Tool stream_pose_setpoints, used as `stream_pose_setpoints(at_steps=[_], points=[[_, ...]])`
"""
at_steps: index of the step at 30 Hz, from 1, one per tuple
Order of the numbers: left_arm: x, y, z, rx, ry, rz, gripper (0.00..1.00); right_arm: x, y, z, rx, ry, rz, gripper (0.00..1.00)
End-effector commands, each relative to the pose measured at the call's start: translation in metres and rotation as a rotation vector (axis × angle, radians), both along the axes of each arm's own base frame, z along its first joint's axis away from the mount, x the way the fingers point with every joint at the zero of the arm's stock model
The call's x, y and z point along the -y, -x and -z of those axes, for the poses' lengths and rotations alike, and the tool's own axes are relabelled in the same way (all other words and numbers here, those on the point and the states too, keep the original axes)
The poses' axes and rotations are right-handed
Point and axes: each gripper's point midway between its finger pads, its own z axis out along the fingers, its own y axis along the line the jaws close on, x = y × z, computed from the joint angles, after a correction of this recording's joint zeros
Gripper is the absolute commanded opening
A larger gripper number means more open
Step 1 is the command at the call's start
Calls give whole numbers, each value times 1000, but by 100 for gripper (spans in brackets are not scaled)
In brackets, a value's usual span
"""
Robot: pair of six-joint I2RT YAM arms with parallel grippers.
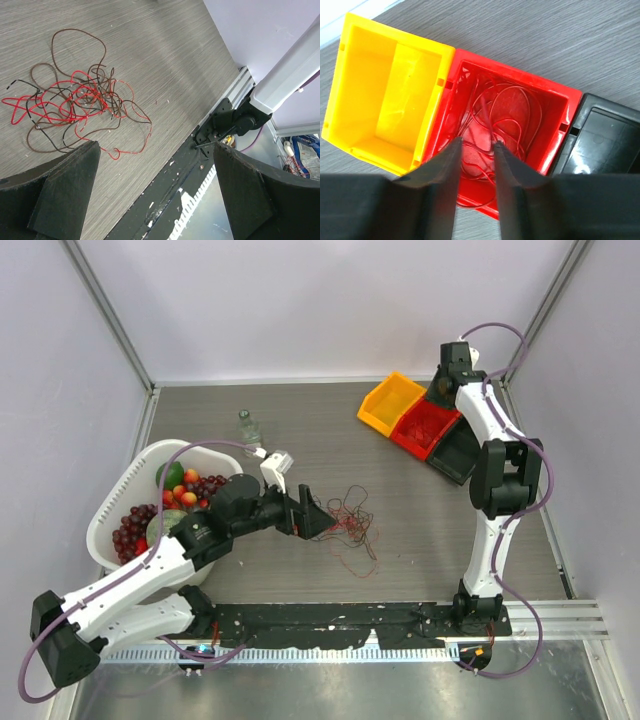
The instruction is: Untangle the cables
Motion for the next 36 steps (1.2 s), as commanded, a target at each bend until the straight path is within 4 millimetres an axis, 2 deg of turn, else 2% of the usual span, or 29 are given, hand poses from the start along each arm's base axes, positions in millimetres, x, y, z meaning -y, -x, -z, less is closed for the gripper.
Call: stream_pose_setpoints(at_steps=[1, 2, 4, 6, 8, 11, 13, 15, 16, 17, 18, 19, 20, 21, 22, 23, 26, 27, 28, 29, 33, 36], points=[[-3, -1, -9, 33, 28, -9, 100, 2, -9, -8, 36, 8, 21, 28], [-3, -1, -9, 32, 28, -7, 100, 3, -9, -4, 30, 13, 25, 13], [-2, -1, -8, 30, 23, -3, 100, 3, -7, 18, -15, 10, 34, 1], [-2, -2, -6, 29, 16, -4, 100, 1, -2, 33, -42, 3, 33, 1], [-2, -2, -5, 25, 13, -4, 100, -1, 2, 39, -48, 16, 30, 1], [-2, -3, -2, 20, 5, -10, 100, 1, 4, 33, -32, 46, 32, 1], [-5, -9, 4, 7, -16, -42, 100, 1, 2, 21, -14, 55, 26, 1], [-11, -17, 13, -18, -53, -98, 100, -3, 5, 5, -8, 55, -1, 13], [-13, -19, 17, -29, -67, -112, 100, -9, 7, -12, 22, 61, -11, 34], [-15, -22, 19, -34, -73, -123, 100, -6, 11, -26, 44, 107, -8, 42], [-15, -25, 23, -43, -78, -130, 98, -17, 20, -47, 80, 130, -22, 55], [-15, -27, 25, -49, -78, -138, 95, -12, 30, -51, 74, 177, 8, 58], [-15, -30, 27, -55, -79, -142, 90, -23, 40, -72, 111, 173, -3, 62], [-14, -33, 29, -58, -84, -148, 86, -29, 52, -61, 82, 164, -14, 64], [-14, -36, 33, -63, -94, -150, 82, -44, 64, -78, 120, 137, -32, 64], [-13, -40, 38, -72, -108, -153, 78, -55, 82, -75, 119, 109, -65, 64], [-12, -52, 59, -124, -172, -158, 68, -132, 127, -56, 146, -31, -291, 64], [-11, -55, 65, -138, -192, -158, 67, -157, 154, -43, 136, -102, -387, 64], [-12, -59, 70, -147, -210, -167, 66, -169, 165, -40, 139, -153, -422, 64], [-12, -64, 78, -149, -236, -173, 65, -194, 193, -29, 111, -250, -531, 63], [-15, -75, 102, -158, -301, -205, 62, -230, 252, -12, 76, -376, -713, 61], [-8, -79, 118, -195, -312, -205, 57, -242, 278, -6, 70, -385, -798, 60]])
